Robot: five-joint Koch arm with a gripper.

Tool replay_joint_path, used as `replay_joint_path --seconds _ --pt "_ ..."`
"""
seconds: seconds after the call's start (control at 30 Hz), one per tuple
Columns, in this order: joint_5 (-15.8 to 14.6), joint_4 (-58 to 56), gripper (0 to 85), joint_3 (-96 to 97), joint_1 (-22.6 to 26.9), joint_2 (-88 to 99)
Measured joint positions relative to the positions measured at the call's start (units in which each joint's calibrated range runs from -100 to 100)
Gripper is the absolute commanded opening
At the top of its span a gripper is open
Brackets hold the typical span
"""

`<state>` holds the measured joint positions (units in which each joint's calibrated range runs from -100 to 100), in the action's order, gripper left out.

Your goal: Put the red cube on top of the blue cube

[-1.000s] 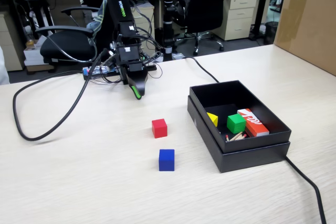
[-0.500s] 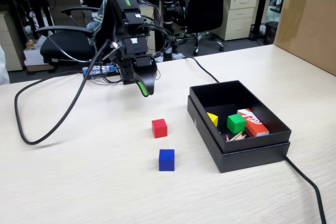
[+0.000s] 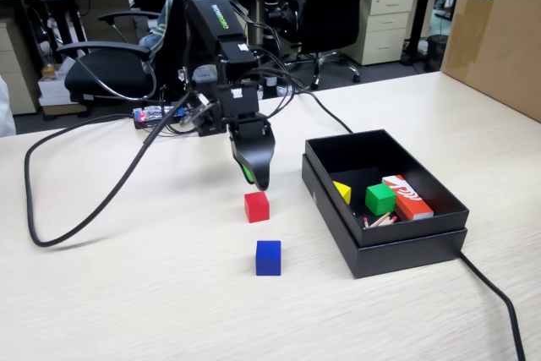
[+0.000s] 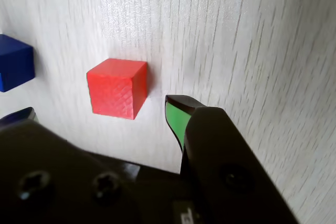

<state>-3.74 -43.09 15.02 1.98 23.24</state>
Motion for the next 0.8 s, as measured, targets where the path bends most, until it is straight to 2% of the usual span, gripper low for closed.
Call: replay_joint_path --seconds 0.6,0.8 --pt "-0.2 0.1 47.2 -4.5 0.0 -12.7" --pt "-0.2 0.1 44.5 -5.5 -0.3 -14.4"
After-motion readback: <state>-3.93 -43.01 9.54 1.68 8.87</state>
